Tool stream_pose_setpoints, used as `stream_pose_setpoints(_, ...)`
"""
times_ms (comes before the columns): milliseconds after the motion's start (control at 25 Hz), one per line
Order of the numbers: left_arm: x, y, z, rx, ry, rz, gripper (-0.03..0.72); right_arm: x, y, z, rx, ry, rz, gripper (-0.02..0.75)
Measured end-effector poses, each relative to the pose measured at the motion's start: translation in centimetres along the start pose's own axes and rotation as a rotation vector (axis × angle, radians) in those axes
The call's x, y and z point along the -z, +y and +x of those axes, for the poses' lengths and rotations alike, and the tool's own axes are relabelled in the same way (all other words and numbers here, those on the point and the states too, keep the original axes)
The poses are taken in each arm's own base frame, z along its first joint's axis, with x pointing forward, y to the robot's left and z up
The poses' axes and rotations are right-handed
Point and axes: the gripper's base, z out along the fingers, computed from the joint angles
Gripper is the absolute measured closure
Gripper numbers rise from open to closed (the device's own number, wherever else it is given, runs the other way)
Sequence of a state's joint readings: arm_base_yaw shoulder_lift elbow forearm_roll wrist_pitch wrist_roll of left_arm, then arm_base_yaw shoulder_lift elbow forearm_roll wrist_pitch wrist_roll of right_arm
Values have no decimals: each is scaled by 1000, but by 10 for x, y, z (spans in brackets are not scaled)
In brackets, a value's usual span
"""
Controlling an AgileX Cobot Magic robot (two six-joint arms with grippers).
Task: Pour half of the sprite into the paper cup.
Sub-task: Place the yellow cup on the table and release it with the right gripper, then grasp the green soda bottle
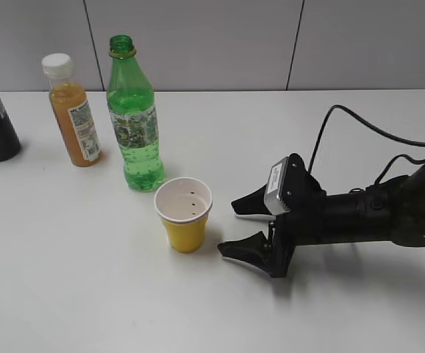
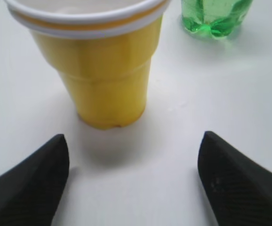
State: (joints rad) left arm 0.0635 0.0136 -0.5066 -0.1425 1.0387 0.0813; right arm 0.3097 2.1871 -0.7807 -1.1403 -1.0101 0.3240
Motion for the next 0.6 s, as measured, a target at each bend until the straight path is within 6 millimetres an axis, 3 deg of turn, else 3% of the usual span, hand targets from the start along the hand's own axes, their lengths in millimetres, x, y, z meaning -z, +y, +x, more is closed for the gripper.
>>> stream_pose_setpoints(240,0,0,0,0,0,0,100,31,-11,-6,7,53,110,101)
stream_pose_setpoints(600,0,0,0,0,0,0,100,69,-48,-45,-26,157,477,118)
